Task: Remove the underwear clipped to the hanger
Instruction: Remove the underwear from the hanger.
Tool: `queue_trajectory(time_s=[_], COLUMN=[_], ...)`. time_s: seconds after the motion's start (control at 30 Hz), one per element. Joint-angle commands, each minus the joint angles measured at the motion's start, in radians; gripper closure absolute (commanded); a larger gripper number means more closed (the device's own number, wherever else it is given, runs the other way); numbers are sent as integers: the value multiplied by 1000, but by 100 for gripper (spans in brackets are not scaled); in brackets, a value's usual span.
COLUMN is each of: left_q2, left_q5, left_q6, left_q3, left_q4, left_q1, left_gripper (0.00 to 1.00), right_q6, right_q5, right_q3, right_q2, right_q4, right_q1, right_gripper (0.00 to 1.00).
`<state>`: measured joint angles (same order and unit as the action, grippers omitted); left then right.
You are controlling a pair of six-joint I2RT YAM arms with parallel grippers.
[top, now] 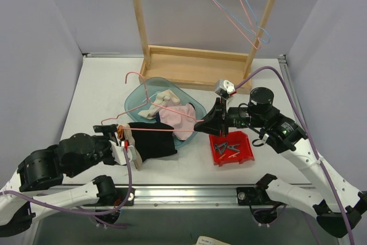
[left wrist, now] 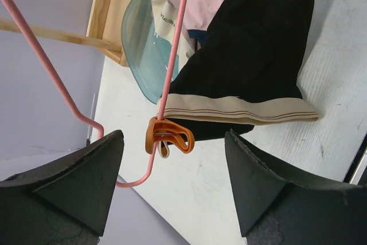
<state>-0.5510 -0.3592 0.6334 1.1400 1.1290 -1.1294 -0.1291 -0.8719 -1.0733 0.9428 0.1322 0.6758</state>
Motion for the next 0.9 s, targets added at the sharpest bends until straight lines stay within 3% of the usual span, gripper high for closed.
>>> queue_trajectory(time_s=[0.0,0.3,0.53,0.63,0.67,0.73,0.8,0.87], left_q2=[-9,-21,-24,-24,-23,-24,-24,-21], left_q5=[2,-23,-41,-49,-55,-61,-67,-67], left_q6=[6,31,51,51,51,51,48,49], left_q3=[1,-23,-13,-11,-11,-11,-11,-10], left_q4=[-35,-67,-67,-63,-64,-64,-71,-77], left_q1=[2,2,2,2,2,2,2,2], left_gripper=[20,23,34,47,60,73,95,97], right_q6=[6,8,11,13,14,14,14,13], right_q5=[-30,-62,-72,-72,-70,-70,-68,-67], right_q3=[-31,-33,-34,-36,-34,-37,-37,-36], right_q2=[-6,-9,-10,-12,-12,-10,-12,-12], right_q4=[-48,-48,-48,-48,-48,-48,-48,-46], right_q1=[8,8,11,13,13,13,14,15], right_gripper=[100,100,100,100,100,100,100,100])
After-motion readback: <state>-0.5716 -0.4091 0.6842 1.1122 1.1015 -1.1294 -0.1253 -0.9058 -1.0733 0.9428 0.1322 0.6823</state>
